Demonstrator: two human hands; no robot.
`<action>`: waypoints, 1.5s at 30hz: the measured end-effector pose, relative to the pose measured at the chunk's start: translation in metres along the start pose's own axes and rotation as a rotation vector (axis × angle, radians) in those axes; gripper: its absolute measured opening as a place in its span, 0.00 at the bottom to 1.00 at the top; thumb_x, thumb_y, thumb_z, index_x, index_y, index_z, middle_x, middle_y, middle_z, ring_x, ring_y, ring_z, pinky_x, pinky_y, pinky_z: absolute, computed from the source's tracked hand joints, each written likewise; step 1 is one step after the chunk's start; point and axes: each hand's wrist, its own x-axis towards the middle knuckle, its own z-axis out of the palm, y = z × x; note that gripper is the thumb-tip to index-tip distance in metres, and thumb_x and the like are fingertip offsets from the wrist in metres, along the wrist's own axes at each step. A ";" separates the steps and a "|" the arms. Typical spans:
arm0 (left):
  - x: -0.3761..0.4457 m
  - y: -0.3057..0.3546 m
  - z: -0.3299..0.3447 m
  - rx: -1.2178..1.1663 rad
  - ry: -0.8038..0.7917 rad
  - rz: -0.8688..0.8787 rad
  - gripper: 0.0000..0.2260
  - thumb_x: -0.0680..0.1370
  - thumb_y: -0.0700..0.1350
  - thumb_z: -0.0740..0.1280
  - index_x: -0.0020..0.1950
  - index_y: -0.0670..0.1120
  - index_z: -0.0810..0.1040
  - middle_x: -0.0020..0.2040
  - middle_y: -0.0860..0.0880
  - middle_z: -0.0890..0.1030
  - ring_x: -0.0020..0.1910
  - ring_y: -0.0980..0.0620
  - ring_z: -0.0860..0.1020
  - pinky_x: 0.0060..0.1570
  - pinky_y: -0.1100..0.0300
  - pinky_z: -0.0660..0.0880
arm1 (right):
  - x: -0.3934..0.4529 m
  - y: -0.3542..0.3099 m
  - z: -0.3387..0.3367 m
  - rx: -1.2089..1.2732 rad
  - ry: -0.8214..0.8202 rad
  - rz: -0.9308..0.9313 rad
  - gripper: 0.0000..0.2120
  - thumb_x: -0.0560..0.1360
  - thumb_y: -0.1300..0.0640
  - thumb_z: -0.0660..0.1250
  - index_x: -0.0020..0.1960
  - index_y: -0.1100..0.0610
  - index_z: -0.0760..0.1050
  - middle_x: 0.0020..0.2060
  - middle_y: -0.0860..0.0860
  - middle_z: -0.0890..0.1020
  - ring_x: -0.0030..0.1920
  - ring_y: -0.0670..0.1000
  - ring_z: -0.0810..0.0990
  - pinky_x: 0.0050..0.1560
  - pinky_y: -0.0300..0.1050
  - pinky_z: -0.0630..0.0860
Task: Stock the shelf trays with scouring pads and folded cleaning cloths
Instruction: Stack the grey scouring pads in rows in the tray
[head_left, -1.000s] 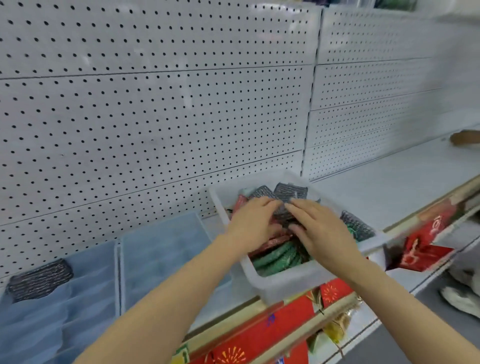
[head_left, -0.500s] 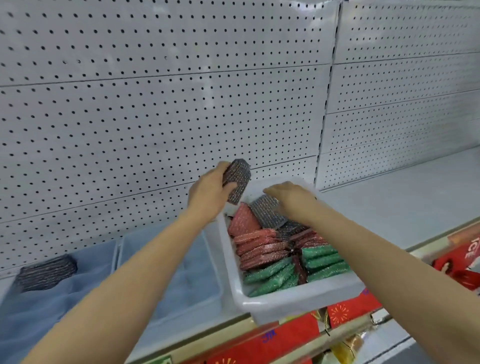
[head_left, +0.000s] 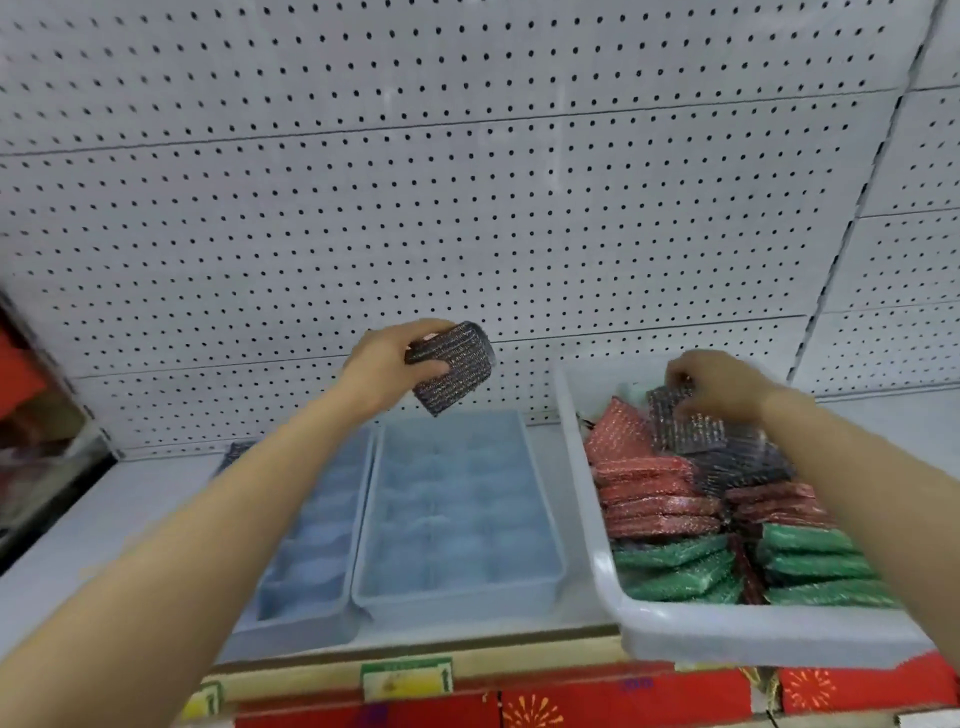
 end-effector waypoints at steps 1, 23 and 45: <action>-0.002 -0.014 -0.017 0.014 0.009 -0.026 0.21 0.74 0.46 0.74 0.66 0.58 0.77 0.54 0.55 0.81 0.52 0.55 0.79 0.58 0.59 0.74 | 0.001 -0.002 -0.013 0.016 0.029 0.015 0.12 0.66 0.58 0.77 0.42 0.50 0.74 0.46 0.54 0.81 0.44 0.53 0.77 0.40 0.44 0.70; -0.036 -0.284 -0.084 0.335 -0.254 -0.094 0.18 0.77 0.44 0.70 0.66 0.58 0.77 0.56 0.50 0.81 0.53 0.49 0.77 0.52 0.53 0.75 | 0.037 -0.380 0.082 0.831 0.111 -0.230 0.19 0.71 0.65 0.70 0.50 0.45 0.68 0.45 0.54 0.78 0.42 0.60 0.77 0.45 0.57 0.78; -0.043 -0.313 -0.039 0.561 -0.364 0.012 0.29 0.84 0.54 0.55 0.80 0.49 0.46 0.81 0.49 0.46 0.79 0.42 0.42 0.77 0.50 0.44 | 0.099 -0.403 0.153 0.492 0.102 -0.203 0.21 0.76 0.61 0.67 0.67 0.46 0.74 0.50 0.53 0.76 0.53 0.54 0.73 0.53 0.44 0.69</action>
